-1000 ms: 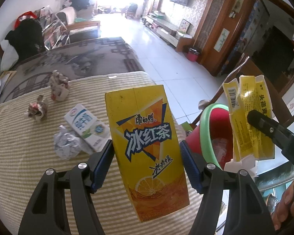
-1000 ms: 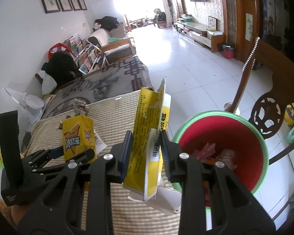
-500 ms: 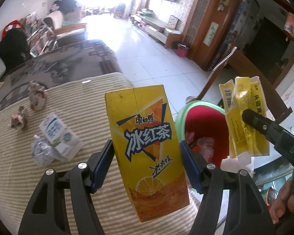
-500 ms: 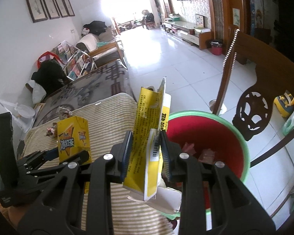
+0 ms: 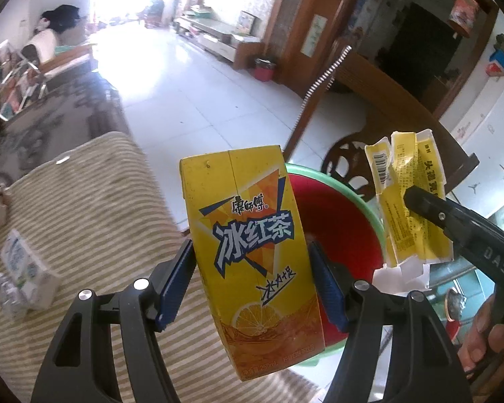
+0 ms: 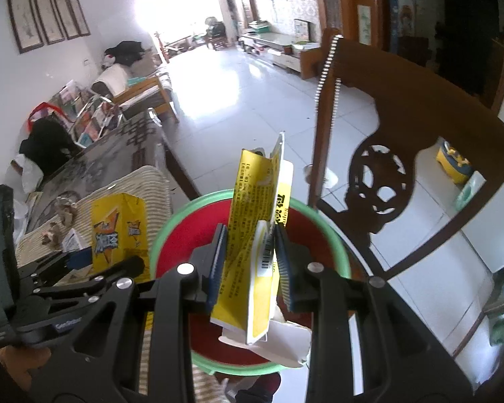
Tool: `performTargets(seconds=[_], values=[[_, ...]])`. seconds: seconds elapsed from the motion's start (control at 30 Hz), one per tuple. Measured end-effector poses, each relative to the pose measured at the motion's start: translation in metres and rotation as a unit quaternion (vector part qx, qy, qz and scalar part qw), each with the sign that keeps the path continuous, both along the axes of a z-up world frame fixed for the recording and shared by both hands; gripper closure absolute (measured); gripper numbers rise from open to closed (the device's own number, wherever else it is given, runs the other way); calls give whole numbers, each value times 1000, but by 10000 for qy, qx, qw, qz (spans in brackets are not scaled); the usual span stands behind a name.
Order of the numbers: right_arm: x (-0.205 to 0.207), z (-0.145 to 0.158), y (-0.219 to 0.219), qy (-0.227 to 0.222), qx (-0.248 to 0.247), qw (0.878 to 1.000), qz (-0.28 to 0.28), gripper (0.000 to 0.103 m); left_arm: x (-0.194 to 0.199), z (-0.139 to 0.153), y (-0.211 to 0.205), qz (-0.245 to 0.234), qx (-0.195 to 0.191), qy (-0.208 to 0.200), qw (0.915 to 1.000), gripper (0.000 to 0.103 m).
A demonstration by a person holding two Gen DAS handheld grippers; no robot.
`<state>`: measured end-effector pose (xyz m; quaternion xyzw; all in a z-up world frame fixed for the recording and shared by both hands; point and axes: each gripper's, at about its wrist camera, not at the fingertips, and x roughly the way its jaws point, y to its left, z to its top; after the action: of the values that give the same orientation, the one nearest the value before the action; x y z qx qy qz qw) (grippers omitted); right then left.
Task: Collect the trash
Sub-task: 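Carry the tea carton and packet over the red bucket and release both, then grasp the crumpled foil with the left tool while the right tool approaches the milk carton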
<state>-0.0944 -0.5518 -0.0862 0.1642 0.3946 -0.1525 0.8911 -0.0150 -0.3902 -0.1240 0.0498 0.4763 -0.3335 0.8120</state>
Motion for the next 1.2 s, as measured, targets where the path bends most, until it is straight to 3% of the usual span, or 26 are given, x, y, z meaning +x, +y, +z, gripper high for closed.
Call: performTargets(seconds=[0.2,0.3,0.37,0.5,0.63,0.77,0.9,1.0,1.1,1.17,1.2], values=[[-3,1,-11,-9,5,10000,-42,72,3,-15,-28,-287,259,161,9991,36],[-1,3,-9,-80,-59,9999,-84,56,4,-15,-21,-113,275,152,9994,29],[3,3,-7,-89,-44,9999,-48,54,9,-11,-8,67,175,155,9997,28],[20,5,9,-157,87,9997,135,46,22,-1,41,712,103,-17,9974,24],[48,6,42,-190,93,9981,586,41,38,0,108,1503,179,-149,9884,22],[77,2,92,-142,171,9938,1091,38,54,-12,182,2275,474,-114,9726,22],[97,-4,140,-26,261,9887,1479,35,70,-35,259,2980,650,198,9522,22],[112,-8,180,86,256,9850,1706,33,85,-53,290,3068,514,645,9482,22],[124,-12,211,201,218,9829,1816,28,99,-69,298,2788,251,988,9549,22],[129,-15,228,304,165,9818,1869,27,106,-79,301,2633,156,1066,9587,31],[131,-18,238,364,124,9812,1891,27,111,-86,301,2498,153,1188,9609,51]])
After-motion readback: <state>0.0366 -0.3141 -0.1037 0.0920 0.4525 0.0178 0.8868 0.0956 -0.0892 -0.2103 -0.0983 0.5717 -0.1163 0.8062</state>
